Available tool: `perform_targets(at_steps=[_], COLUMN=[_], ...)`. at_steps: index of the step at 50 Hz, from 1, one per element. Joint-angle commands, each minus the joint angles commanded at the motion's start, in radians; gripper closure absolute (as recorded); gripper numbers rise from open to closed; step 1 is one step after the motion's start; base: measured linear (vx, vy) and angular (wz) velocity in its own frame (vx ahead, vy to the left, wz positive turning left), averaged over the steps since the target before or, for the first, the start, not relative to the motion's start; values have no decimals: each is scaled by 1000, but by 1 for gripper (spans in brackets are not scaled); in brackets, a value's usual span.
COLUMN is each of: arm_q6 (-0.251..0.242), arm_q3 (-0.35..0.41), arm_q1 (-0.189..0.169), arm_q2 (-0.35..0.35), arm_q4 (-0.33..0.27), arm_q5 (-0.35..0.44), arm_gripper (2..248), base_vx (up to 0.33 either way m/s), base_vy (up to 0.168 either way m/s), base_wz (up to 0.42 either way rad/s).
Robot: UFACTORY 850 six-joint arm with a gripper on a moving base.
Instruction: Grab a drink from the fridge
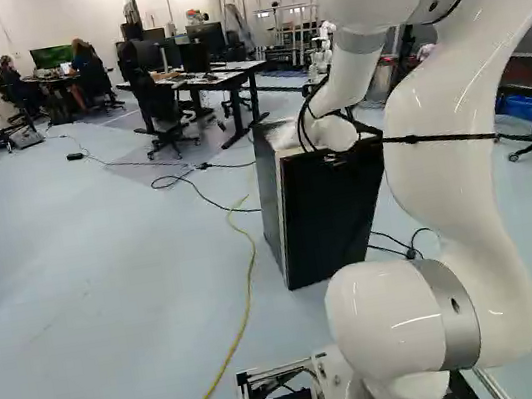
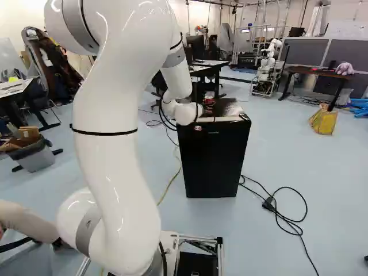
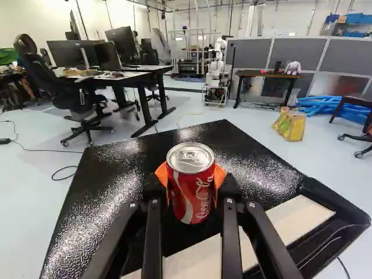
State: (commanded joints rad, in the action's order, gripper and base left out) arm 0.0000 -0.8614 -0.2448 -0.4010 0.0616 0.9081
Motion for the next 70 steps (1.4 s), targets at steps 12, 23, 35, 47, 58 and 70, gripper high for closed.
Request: perform_targets(at_steps=[12, 23, 35, 47, 58, 70], arm_q6=[0, 0, 0, 0, 0, 0], arm_q3=[0, 0, 6, 29, 64, 119], arm_q1=[0, 0, 2, 9, 20, 38], arm_q2=[24, 41, 46, 65, 94, 139], arm_q4=[0, 0, -1, -2, -5, -9], arm_q5=[0, 0, 0, -1, -3, -5], arm_gripper=[157, 157, 157, 157, 157, 157], base_vx=[0, 0, 0, 0, 0, 0], base_vy=[0, 0, 0, 0, 0, 0], base_wz=[0, 0, 0, 0, 0, 0])
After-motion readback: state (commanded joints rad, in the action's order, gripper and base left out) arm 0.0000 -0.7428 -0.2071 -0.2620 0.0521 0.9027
